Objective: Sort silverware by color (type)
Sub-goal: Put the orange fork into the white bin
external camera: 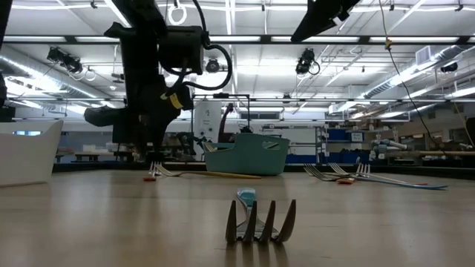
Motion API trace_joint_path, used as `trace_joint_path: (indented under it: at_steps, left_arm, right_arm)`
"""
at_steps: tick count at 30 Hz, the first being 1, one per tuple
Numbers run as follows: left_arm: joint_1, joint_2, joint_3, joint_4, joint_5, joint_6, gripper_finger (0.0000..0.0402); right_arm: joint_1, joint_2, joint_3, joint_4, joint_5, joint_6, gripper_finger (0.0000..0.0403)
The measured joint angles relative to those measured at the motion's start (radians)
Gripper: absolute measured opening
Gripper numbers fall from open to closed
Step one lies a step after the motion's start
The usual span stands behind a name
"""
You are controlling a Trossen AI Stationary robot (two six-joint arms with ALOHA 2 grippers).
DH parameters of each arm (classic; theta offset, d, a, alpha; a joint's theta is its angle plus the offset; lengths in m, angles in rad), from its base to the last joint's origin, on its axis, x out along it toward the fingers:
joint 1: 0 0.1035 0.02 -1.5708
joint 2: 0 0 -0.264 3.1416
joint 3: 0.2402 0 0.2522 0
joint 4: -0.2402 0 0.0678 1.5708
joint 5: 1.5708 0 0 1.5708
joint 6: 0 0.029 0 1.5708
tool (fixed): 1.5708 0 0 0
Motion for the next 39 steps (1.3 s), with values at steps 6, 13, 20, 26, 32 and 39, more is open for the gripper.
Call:
trace_joint_path:
  at_steps: [6,13,20,26,32,39]
  left_arm:
    - [0.032,0.0,0.0,0.0,-0.001,0.158,0.0142]
    - [0.062,0.0,-0.001,0.064,0.057,0.325,0.0164]
    - [0.066,0.0,-0.001,0.05,0.139,0.456,0.0175]
    - [0.088,0.0,-0.001,0.051,0.18,0.524,0.0175]
    - [0.108,0.023,-0.001,0.049,0.241,0.572,0.0175]
    - [0.138,0.103,-0.001,0.076,0.191,0.635,0.0175]
  right_arm:
    - [0.0,0.0,0.0,-0.002,0.0,0.0,0.0173]
    - [0.0,0.0,0.0,-0.02,0.0,0.002,0.0173]
    - [0.0,0.0,0.0,-0.024,0.0,0.008,0.0173]
    - [0.0,0.0,0.0,-0.023,0.0,0.008,0.0173]
    - [0.0,0.0,0.0,-0.015,0.0,0.008,0.0173]
    - [0.0,-0.001,0.0,-0.014,-0.001,0.008,0.0173]
